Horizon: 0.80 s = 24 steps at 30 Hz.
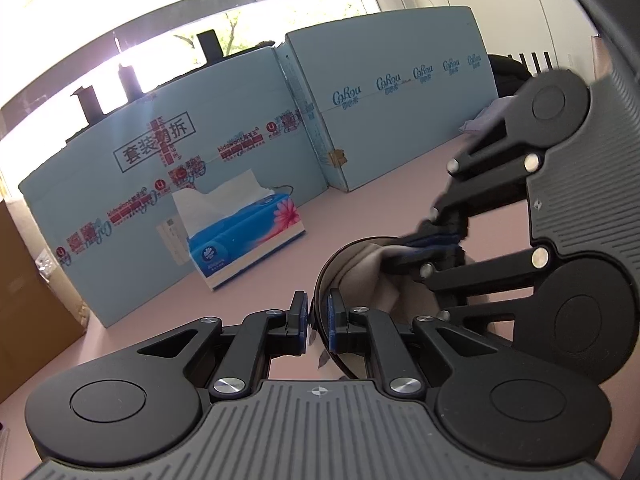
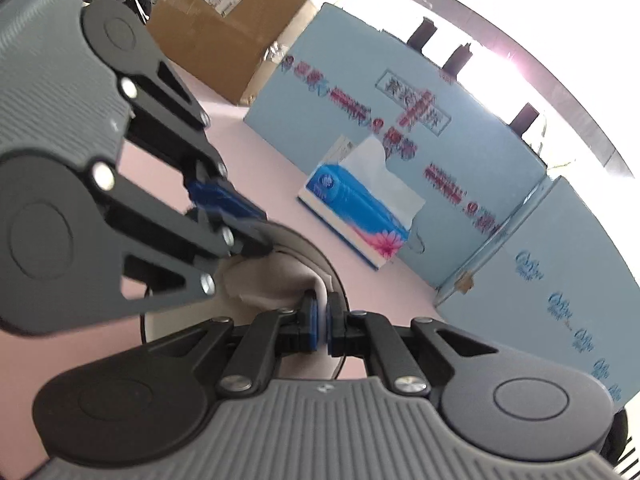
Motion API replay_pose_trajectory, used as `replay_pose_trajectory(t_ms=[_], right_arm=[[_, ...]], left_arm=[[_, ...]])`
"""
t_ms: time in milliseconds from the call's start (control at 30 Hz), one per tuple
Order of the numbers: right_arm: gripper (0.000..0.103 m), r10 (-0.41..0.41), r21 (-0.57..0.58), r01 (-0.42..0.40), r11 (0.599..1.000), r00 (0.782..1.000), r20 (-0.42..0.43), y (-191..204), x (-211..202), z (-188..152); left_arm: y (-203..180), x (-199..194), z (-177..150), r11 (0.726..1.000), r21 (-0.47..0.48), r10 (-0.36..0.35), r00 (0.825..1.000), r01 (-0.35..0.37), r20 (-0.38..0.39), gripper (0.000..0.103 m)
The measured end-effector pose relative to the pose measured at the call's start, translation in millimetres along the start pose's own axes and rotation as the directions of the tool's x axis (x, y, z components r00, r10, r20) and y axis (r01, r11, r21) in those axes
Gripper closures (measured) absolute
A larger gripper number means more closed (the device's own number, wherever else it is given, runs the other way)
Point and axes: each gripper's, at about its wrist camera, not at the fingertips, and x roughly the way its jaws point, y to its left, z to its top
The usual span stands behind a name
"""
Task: Clean bowl
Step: 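Wipe the bowl's inside again with the cloth in the right gripper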
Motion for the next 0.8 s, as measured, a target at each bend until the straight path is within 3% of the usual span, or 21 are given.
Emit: replay_pose_trajectory(t_ms=[233, 400, 633, 800], right_arm=[[0.099, 0.075, 0.098, -0.069, 0.993, 0.995, -0.063, -5.2, 7.8, -13.6], [0.099, 0.126, 0.177, -0.110, 0.978, 0.989, -0.078, -6.1, 10.2, -14.4], [0.099, 0.151, 0.224, -0.131, 0.966, 0.986, -0.075, -3.9, 11.6, -14.3], [0.099, 0.157, 0.239, -0.136, 0.961, 0.985, -0.069, -4.0, 12.5, -15.5]], left_arm=[[1.9, -2.0, -3.4, 0.998, -0.068, 0.003, 1.000, -0.004, -0.013, 0.087], [3.4, -3.3, -6.1, 0.993, -0.120, 0.004, 1.000, -0.007, -0.023, 0.075], [0.1, -12.2, -13.7, 0.982, -0.185, 0.020, 0.999, -0.028, -0.048, 0.071], [-6.5, -19.1, -18.6, 0.977, -0.210, 0.029, 0.997, -0.042, -0.065, 0.062]])
